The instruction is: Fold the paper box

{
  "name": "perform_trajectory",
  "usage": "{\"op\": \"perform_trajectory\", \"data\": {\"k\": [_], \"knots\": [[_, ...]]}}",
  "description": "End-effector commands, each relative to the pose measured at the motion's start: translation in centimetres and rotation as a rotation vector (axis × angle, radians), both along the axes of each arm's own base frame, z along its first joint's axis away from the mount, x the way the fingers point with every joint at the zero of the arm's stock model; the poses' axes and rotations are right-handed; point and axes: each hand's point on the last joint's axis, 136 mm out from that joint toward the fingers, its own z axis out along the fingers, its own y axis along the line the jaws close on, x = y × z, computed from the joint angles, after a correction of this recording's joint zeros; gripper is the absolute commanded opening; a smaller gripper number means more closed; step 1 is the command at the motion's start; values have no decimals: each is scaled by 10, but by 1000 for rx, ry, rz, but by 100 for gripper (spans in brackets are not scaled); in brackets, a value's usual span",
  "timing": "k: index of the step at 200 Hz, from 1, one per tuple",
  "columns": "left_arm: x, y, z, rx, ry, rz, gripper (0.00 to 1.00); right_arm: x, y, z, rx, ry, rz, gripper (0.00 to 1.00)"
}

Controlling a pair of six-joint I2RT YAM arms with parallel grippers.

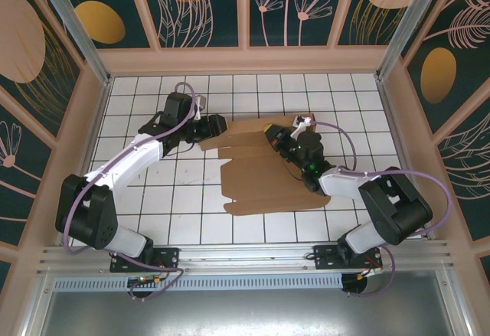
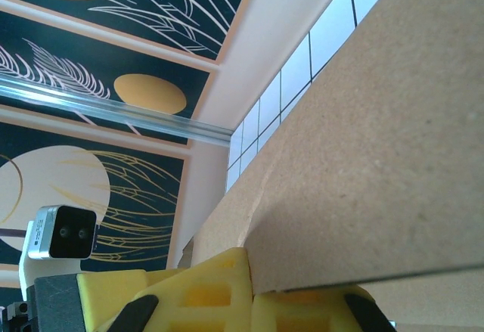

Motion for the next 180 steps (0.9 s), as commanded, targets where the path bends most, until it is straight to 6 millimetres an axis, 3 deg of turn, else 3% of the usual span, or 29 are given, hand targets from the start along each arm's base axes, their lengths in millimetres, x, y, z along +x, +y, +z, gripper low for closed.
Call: {"op": "perform_trajectory", "data": {"k": [1,98,161,166,180], "knots": [[3,-5,-3,-31,1,-7,60,-2,2,-3,-11,-11,18,3],[9,-29,1,-216,5,-38,59,-1,15,-6,12,0,52,3],[13,-41,10,-327,-4,-59,50,-1,22,-10,33,17,74,2],[10,-40,1,-329,15,-57,49,-1,22,-10,36,18,75,2],[10,-42,1,-347,17,-56,45,-2,24,-10,41,19,84,2]]}}
